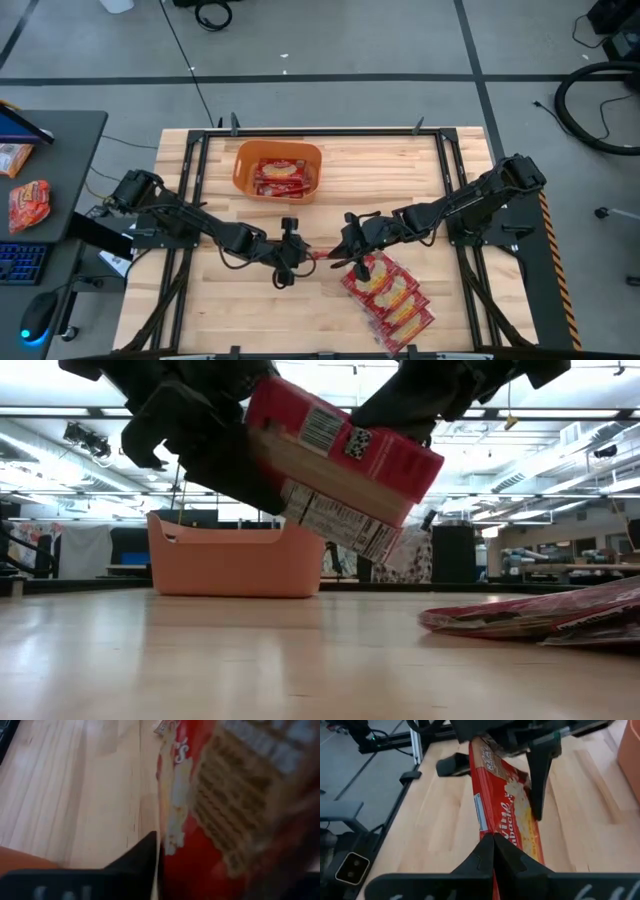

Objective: Sort popcorn bags into baskets
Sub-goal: Put the popcorn bag into the orange bin

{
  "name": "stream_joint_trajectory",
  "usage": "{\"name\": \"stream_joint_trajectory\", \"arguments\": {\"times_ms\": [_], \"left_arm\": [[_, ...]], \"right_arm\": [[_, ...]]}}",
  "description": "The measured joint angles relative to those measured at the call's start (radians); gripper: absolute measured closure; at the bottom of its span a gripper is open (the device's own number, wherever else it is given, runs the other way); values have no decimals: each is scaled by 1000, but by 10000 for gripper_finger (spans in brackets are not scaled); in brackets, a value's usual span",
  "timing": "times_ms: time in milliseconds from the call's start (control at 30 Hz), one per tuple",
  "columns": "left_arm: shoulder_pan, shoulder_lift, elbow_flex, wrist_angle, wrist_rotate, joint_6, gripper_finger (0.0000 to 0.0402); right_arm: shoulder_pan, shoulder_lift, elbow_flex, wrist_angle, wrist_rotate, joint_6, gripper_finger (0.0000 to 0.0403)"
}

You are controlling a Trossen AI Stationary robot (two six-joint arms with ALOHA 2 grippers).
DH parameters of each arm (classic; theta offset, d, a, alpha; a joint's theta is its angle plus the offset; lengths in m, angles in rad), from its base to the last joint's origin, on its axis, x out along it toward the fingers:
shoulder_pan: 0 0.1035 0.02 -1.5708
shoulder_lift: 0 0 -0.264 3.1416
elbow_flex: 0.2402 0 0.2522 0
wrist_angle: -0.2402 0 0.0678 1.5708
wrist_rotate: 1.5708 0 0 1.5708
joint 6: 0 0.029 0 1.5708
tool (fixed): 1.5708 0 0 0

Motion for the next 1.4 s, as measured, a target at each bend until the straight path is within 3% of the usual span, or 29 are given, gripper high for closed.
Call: {"name": "stream_joint_trajectory", "arguments": {"times_ms": [167,333,467,633,833,967,1167,1267,1400], "left_arm": [[-1,0,0,-5,1,0,369],[-4,-18,0,-25,0,1,370],[-4,-88,-1,-85,-2,1,360],[-3,-209,-1,-161,-59,63,362],[32,-353,0,-248,-152,214,363],[122,-414,-1,-320,-141,280,363],[323,-459,-3,-368,71,355,362],[424,-482,-52,-293,160,419,362],[549,-529,-172,-193,168,492,362]], "right_arm": [[0,-1,0,8,14,-6,377],[0,-17,0,-16,10,-9,316],[-9,-98,0,-131,26,-2,263],[-7,-246,0,-313,168,11,223],[27,-348,0,-438,332,27,214],[48,-342,0,-438,350,27,218],[69,-281,0,-431,350,27,220],[72,-246,-1,-427,349,27,220],[77,-213,-1,-415,349,26,221]]}}
